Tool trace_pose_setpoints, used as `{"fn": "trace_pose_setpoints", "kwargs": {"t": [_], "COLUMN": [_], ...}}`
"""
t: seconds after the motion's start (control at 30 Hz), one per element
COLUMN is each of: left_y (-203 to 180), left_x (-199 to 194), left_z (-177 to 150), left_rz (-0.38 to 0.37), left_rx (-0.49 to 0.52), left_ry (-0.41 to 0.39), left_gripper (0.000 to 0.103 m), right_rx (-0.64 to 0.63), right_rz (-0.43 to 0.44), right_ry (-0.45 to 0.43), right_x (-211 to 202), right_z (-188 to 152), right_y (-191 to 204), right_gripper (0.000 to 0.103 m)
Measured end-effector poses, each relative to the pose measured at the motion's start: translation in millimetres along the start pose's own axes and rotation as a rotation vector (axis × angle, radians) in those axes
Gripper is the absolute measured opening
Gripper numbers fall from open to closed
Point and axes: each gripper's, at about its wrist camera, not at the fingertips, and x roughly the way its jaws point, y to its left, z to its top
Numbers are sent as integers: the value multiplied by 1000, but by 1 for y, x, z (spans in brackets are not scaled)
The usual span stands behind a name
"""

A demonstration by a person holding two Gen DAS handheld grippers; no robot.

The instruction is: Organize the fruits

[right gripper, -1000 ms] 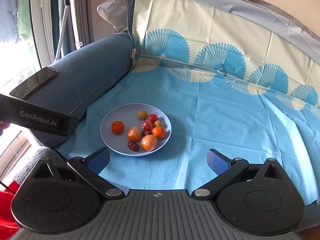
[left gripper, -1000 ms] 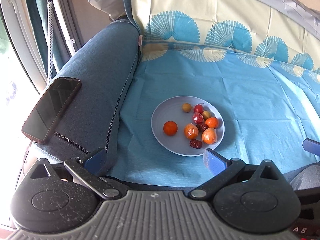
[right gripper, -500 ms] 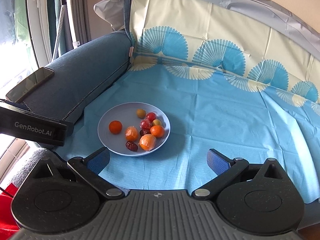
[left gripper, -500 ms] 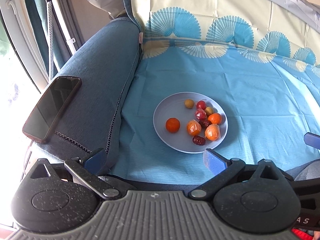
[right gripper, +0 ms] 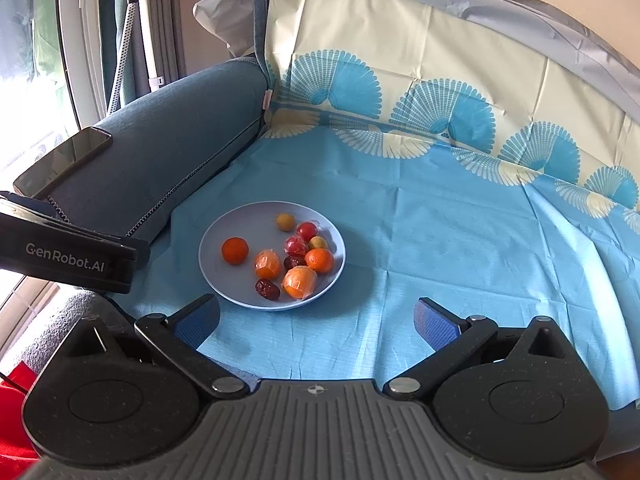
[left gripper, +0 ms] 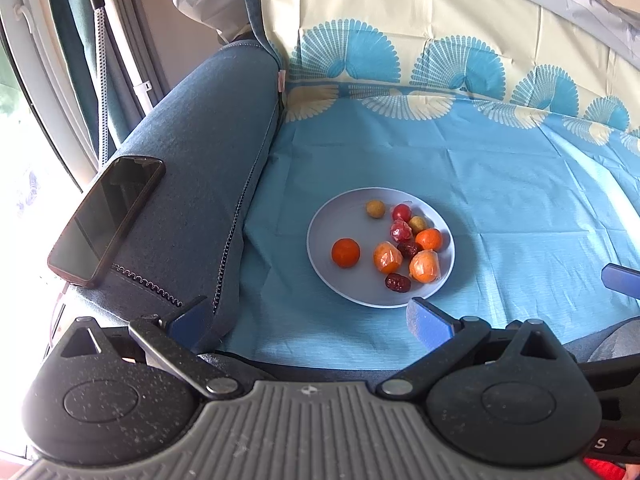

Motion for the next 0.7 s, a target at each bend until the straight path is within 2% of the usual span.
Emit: {"fn": "trace_pose_setpoints", "kwargs": {"t": [0.7], "left_y": [1], "left_x": [1], "left_z": [-1], "left_rz": [13], "left_rx": [8], "left_ry": [-1], "left_gripper": [103], "right_rx": [-4], "right_rz": [0], "right_ry": [-4], "right_x": [0], "right_z": [0], "right_y": [0], "right_gripper": [102]}}
